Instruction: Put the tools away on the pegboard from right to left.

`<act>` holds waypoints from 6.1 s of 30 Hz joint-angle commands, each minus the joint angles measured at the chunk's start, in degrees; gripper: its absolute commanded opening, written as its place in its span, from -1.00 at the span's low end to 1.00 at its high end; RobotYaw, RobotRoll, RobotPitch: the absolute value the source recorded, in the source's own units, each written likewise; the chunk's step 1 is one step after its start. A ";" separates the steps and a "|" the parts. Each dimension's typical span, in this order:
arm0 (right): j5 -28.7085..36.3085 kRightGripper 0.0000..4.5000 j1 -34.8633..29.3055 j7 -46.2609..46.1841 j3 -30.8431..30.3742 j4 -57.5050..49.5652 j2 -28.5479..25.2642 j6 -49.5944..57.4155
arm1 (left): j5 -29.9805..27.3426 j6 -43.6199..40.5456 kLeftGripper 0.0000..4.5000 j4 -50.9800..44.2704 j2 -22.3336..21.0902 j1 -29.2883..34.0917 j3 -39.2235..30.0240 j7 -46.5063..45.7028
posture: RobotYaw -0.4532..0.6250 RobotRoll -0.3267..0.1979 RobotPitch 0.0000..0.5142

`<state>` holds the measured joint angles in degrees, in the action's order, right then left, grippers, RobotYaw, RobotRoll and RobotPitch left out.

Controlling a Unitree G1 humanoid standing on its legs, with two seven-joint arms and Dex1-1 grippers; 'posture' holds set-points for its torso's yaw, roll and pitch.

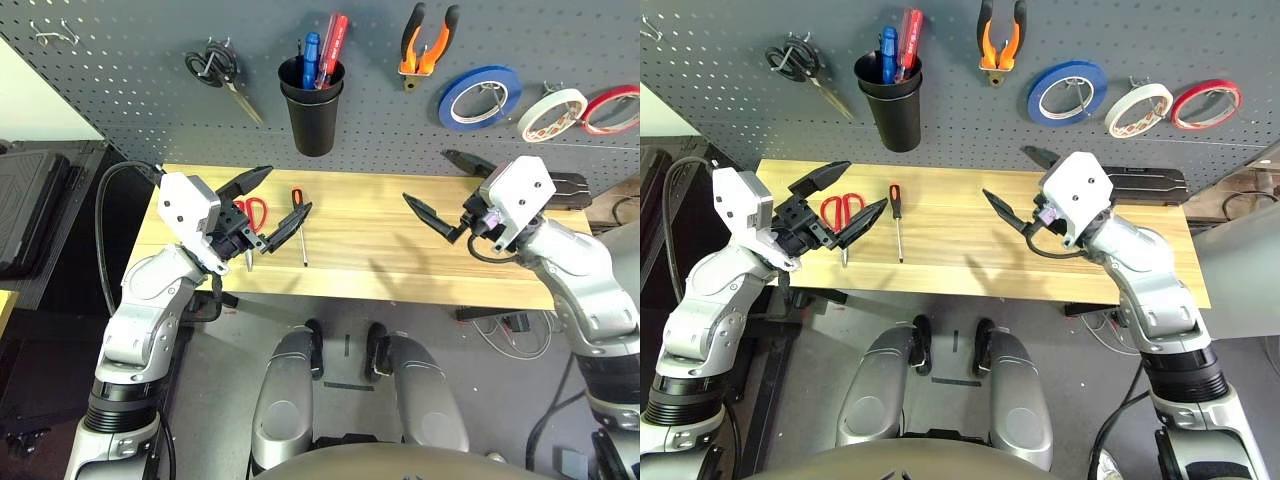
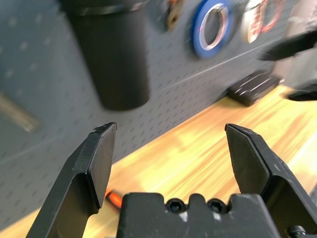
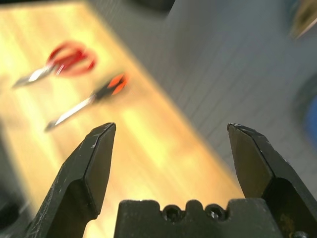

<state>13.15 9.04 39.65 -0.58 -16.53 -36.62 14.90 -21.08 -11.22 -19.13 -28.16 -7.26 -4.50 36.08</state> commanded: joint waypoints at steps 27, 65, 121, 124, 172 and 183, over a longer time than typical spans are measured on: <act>-5.85 0.99 -10.34 0.43 -5.44 1.23 -0.46 7.75 | 19.63 -12.33 1.00 39.38 13.57 -19.61 8.06 -21.60 | -0.09 0.25 0.35; -8.25 1.00 -8.23 -3.08 -8.78 -0.77 4.40 9.48 | 18.59 -2.50 0.82 83.80 22.52 -42.72 0.36 -30.78 | -0.21 0.25 0.44; -3.41 1.00 8.22 6.38 -3.67 30.27 11.78 -20.50 | -13.30 -24.66 -0.75 -15.61 25.23 -9.52 -17.27 -33.91 | 0.42 0.25 -0.06; -0.93 1.00 7.19 6.21 -1.24 28.17 12.04 -21.52 | -13.38 -23.36 -0.75 -16.23 24.23 -11.56 -16.54 -34.83 | 0.41 0.25 -0.07; 20.52 1.00 2.76 -3.21 13.12 -3.14 5.23 5.51 | -5.94 3.16 -0.75 17.55 27.36 -47.34 -7.76 -34.71 | -0.03 0.25 -0.11; 19.59 1.00 3.30 -6.28 12.34 -3.65 8.02 5.92 | -0.23 14.44 -0.75 30.49 29.42 -48.13 -5.50 -32.02 | -0.06 0.25 -0.08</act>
<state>33.00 12.91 33.77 11.94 -19.75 -28.77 20.57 -22.85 1.11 10.00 0.62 -54.87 -11.16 3.06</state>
